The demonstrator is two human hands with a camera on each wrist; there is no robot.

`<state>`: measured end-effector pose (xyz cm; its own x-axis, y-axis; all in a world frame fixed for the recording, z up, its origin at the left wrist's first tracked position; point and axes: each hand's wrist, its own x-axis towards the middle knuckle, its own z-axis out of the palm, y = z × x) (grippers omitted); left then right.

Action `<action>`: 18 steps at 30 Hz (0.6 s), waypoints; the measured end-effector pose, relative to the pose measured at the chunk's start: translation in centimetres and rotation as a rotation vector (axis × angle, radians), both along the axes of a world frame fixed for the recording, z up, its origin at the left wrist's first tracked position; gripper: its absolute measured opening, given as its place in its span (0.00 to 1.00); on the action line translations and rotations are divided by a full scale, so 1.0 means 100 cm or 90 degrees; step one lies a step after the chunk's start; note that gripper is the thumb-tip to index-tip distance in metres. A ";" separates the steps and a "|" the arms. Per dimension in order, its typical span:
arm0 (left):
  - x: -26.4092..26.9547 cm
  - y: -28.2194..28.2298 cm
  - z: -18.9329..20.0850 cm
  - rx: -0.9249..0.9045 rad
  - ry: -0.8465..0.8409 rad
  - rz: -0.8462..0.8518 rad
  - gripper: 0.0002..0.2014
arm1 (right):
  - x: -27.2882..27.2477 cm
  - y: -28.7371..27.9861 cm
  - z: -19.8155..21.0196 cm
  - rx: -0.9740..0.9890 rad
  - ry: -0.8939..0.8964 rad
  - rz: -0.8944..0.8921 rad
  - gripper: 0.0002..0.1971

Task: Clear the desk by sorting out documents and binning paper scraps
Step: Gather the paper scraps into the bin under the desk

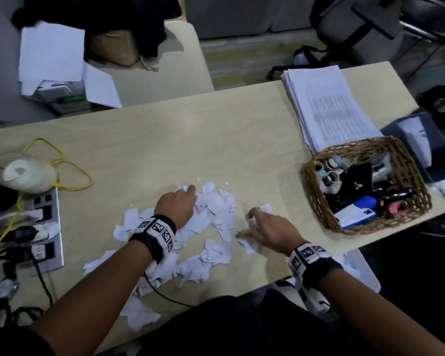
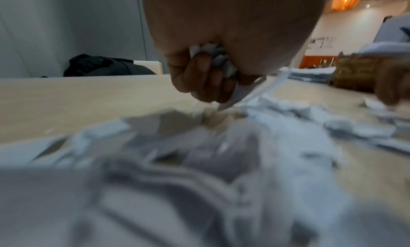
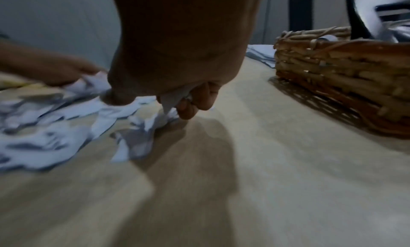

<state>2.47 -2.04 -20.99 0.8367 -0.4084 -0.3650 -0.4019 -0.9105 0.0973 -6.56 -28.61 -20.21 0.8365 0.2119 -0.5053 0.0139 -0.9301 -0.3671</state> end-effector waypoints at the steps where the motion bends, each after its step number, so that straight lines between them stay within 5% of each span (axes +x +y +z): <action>1: 0.002 -0.005 0.006 -0.020 -0.006 0.021 0.12 | -0.007 0.005 0.000 -0.043 0.014 0.021 0.33; 3: 0.005 -0.016 0.017 -0.064 -0.030 0.059 0.11 | -0.018 0.016 -0.004 -0.111 0.003 0.069 0.34; 8: 0.003 -0.051 0.036 -0.184 -0.046 0.128 0.19 | -0.029 0.023 -0.016 -0.108 -0.121 0.057 0.10; 13: -0.019 -0.110 0.052 -0.422 0.088 0.149 0.25 | -0.039 -0.021 0.005 0.179 -0.117 -0.225 0.07; 18: -0.058 -0.196 0.048 -0.516 0.275 0.070 0.25 | -0.087 -0.085 0.027 0.406 -0.176 -0.485 0.12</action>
